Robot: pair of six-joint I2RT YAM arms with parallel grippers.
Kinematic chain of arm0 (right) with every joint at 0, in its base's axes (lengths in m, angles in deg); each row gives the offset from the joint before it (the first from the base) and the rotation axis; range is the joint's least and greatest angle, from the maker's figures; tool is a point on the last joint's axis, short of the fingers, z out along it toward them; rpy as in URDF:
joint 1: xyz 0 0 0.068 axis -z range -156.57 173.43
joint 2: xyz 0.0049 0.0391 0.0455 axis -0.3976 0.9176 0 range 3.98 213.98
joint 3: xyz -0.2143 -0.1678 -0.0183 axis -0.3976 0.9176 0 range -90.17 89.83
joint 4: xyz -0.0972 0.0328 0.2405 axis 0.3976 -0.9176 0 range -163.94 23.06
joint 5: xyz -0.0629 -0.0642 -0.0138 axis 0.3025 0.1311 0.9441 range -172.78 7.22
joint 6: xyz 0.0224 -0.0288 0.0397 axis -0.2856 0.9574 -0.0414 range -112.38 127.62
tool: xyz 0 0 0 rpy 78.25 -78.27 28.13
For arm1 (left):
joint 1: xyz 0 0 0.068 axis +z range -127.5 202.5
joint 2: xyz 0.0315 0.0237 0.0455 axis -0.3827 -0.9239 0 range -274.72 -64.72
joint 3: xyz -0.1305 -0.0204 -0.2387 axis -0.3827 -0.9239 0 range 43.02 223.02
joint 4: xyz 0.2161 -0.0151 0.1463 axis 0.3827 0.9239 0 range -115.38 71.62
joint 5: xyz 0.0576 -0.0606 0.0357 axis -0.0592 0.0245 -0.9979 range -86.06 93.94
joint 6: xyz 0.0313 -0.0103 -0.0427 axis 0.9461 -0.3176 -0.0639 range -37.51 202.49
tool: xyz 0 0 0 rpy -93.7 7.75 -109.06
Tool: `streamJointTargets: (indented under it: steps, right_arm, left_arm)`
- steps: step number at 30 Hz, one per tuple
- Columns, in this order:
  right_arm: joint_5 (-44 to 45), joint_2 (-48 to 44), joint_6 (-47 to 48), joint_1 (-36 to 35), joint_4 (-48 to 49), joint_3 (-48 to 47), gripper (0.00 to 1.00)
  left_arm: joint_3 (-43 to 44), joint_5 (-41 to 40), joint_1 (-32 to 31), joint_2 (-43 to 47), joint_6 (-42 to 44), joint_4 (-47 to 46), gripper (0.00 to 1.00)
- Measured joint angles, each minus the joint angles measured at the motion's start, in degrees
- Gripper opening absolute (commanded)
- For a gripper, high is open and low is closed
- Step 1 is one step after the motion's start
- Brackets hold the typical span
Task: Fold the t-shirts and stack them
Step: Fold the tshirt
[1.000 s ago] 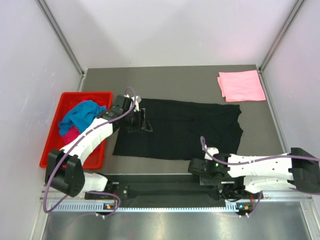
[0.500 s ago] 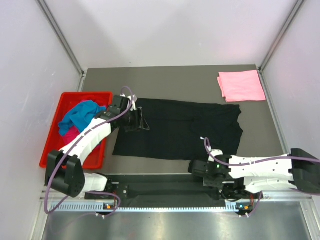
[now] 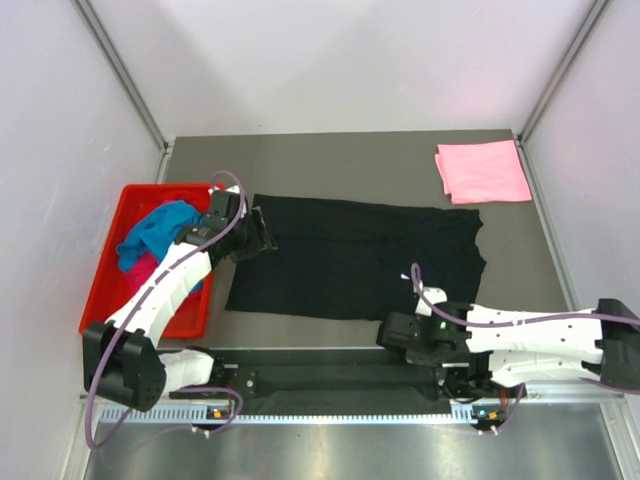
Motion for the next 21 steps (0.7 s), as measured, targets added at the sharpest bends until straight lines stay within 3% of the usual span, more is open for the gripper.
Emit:
streamJointTargets:
  steps: [5,8,13,21]
  right_arm:
    - [3.1,-2.5,5.7,7.5,-1.7,-6.9,0.00]
    - [4.5,-4.4,11.6,14.8,-2.3,-8.0,0.00]
    - [5.2,-6.3,21.7,23.3,-2.0,-8.7,0.00]
    - [3.8,-4.5,32.5,28.9,2.8,-8.8,0.00]
  left_arm:
    - [0.2,-6.7,1.8,2.3,-4.2,3.0,0.60]
    - [-0.7,-9.7,2.3,5.1,-7.6,3.9,0.55]
    - [-2.9,-12.1,2.3,12.1,-15.1,6.5,0.55]
    - [-2.8,-17.5,2.3,10.1,-29.0,15.3,0.54]
